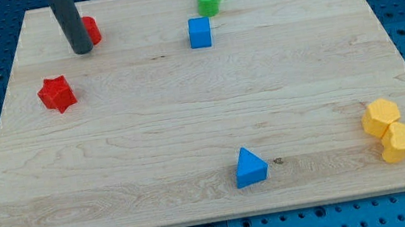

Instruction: Move the red circle above the red star

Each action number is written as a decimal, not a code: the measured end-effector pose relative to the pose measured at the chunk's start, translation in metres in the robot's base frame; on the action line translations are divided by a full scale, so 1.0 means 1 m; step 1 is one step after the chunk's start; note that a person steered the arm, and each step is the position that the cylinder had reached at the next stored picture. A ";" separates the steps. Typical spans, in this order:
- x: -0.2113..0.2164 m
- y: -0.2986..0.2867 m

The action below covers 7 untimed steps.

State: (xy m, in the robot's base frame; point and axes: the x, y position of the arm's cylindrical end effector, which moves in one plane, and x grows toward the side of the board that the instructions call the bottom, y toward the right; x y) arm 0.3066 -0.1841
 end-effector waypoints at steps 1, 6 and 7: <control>-0.013 -0.002; -0.045 0.021; -0.052 0.020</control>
State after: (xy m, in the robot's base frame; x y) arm 0.2543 -0.1643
